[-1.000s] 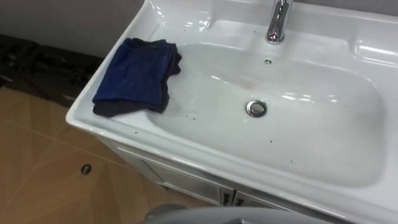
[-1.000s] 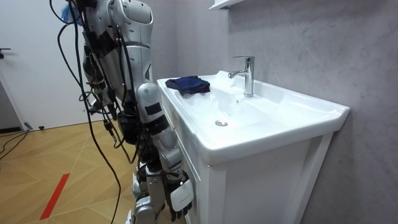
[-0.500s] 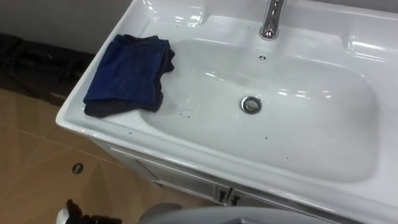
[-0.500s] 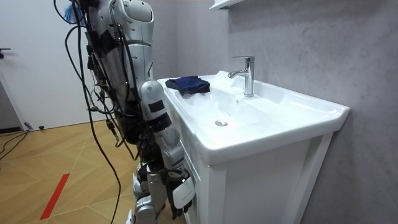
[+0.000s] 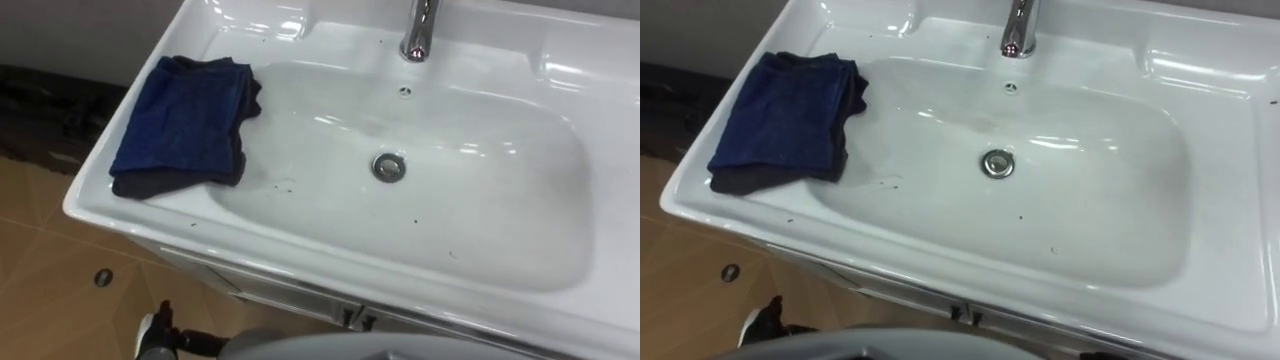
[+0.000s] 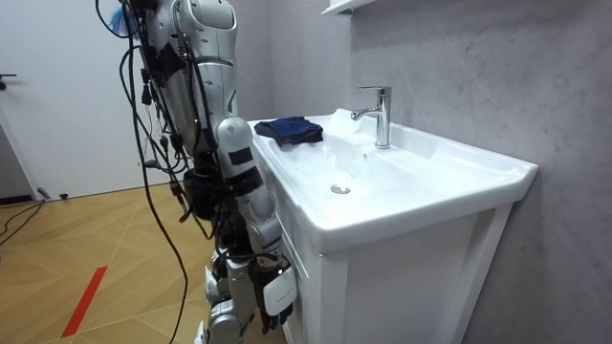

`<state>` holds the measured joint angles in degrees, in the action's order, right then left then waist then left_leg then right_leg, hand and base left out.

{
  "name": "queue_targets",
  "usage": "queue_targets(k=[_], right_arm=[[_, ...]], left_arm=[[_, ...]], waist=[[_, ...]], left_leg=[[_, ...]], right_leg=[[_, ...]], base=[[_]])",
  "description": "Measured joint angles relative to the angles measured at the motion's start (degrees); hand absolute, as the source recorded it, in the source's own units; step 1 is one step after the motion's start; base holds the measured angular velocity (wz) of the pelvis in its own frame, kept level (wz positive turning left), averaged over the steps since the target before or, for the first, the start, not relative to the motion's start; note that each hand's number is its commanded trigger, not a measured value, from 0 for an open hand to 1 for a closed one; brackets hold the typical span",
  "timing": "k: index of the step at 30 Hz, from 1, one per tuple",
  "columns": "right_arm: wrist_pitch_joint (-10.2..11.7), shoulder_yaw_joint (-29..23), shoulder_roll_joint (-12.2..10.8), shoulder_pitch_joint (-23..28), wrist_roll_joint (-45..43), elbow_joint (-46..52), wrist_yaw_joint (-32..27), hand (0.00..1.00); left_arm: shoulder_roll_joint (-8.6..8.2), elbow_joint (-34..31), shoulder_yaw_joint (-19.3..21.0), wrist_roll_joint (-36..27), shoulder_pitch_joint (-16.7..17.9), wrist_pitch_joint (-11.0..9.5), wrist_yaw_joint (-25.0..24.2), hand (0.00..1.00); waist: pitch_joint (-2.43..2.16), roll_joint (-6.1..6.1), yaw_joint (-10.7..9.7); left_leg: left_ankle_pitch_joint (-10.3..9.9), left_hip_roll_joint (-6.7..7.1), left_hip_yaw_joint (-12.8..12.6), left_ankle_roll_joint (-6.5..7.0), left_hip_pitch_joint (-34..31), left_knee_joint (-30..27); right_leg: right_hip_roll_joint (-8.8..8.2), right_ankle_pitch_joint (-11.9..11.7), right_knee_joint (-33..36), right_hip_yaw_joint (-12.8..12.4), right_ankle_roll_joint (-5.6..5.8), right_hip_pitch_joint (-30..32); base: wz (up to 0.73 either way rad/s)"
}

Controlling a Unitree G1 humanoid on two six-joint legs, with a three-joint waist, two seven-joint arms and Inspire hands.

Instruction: Wipe basin

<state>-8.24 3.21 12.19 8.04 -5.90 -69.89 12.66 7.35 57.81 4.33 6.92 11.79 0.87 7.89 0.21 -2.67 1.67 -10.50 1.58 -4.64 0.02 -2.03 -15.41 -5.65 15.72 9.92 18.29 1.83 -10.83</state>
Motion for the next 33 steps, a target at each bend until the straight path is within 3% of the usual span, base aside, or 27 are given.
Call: queue_targets(k=[13, 16, 24, 33], right_arm=[[-3.2, 0.6, -0.2, 0.1, -1.5, -1.7, 1.2, 0.0], [-3.9, 0.7, -0.4, 0.7, -1.6, -1.7, 1.3, 0.0], [-4.6, 0.7, -1.3, 0.8, -4.1, -1.7, 1.3, 0.0], [-5.6, 0.6, -1.6, 1.0, -5.6, -1.1, 2.1, 0.0]], left_arm=[[0.45, 3.4, 0.1, 1.2, 0.4, 1.9, -1.2, 0.0], [0.44, 5.3, 0.1, 3.1, 0.8, 3.7, -1.4, 0.0], [0.62, 5.3, 0.1, 7.7, -0.4, 6.0, -4.6, 0.0], [1.1, 5.3, 0.0, 7.8, -0.9, 7.9, -7.6, 0.0]], waist=[[0.03, -0.1, 0.4], [0.04, -0.12, 0.4], [0.12, 0.05, 0.3], [0.04, 0.11, 0.0]], left_leg=[[-0.4, -0.09, -1.0, 0.62, 0.8, -0.4], [-0.6, -0.51, -1.5, 0.74, 0.8, -1.4], [-1.4, -0.96, -2.5, 1.1, 0.6, -2.6], [-2.8, -0.85, -4.2, 2.13, 0.1, -4.0]], right_leg=[[-0.31, -0.5, 1.0, -1.1, 0.6, -0.2], [-0.15, -0.7, 1.1, -1.6, 0.54, -0.2], [-0.12, -0.7, 1.7, -2.6, 0.56, 0.1], [-0.52, -0.8, 1.1, -5.2, 1.8, 0.7]], base=[[-0.05], [-0.08], [-0.07], [-0.1]])
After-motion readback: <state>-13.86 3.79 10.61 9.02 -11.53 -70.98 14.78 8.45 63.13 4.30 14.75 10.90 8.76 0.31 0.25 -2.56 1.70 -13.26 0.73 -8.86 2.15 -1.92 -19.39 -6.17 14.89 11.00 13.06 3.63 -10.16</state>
